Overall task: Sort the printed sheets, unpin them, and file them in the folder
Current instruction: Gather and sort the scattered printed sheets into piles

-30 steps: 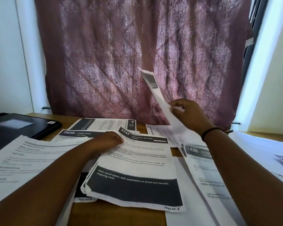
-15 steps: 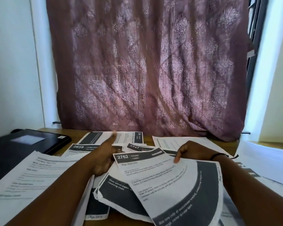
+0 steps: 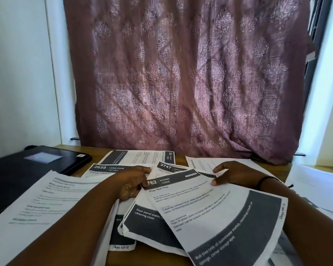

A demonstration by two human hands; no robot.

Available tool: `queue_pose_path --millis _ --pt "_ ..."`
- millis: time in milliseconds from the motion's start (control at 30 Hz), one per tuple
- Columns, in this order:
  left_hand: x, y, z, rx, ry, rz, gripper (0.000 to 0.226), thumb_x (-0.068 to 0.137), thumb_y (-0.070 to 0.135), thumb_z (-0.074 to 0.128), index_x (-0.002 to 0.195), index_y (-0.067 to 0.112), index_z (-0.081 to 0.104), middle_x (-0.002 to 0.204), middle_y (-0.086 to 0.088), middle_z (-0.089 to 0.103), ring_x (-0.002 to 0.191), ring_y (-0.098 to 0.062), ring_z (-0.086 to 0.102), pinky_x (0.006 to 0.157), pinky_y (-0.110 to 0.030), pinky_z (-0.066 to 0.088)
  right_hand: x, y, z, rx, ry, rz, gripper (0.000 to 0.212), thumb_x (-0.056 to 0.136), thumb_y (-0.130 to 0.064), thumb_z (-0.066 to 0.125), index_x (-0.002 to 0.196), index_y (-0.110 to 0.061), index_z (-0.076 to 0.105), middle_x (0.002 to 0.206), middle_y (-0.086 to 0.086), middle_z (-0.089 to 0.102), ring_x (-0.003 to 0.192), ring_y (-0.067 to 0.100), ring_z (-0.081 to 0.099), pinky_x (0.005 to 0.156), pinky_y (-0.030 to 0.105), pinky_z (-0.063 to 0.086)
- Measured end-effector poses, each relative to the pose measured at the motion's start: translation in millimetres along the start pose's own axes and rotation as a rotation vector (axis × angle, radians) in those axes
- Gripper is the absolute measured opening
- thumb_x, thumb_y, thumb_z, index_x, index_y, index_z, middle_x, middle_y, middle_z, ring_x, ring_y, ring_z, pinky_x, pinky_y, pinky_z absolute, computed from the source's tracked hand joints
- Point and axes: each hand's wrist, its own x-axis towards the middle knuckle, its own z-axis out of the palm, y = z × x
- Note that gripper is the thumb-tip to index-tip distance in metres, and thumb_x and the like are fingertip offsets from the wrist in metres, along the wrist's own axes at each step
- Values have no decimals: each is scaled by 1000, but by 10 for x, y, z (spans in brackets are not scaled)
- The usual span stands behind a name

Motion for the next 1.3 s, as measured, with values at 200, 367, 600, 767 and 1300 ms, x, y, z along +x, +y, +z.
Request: queue_pose_path --millis 200,367,600,767,1300 --pt "-22 -10 -7 1 -52 -34 31 88 -6 42 114 2 57 100 -19 72 97 -35 68 98 -52 48 68 24 -151 232 173 60 15 79 -9 75 91 1 75 86 9 75 66 13 66 64 17 52" --pt "18 -16 -2 15 -46 -37 32 92 -1 47 123 3 55 108 -19 71 102 -35 67 98 -51 49 33 53 -100 223 148 212 16 85 -10 69 90 5 68 84 8 68 74 19 64 70 26 52" --pt "-6 -13 36 61 -40 -26 27 92 4 54 118 5 60 108 -15 71 103 -31 67 95 -47 51 -125 -144 -20 60 -266 429 36 81 -36 74 60 -9 63 55 6 62 36 13 41 35 19 25" --pt "-47 22 46 194 -6 39 37 86 -10 55 121 2 58 114 -15 67 106 -34 64 96 -46 50 -61 -217 0 -39 -76 283 32 79 -38 77 71 -7 69 63 5 66 52 14 55 45 18 39" --pt "-106 -63 -393 991 641 200 54 90 46 50 138 21 43 146 -4 44 134 -28 41 109 -45 31 -18 -239 280 -428 -162 -19 39 73 -70 56 93 -39 48 100 -15 52 85 -1 47 67 11 35"
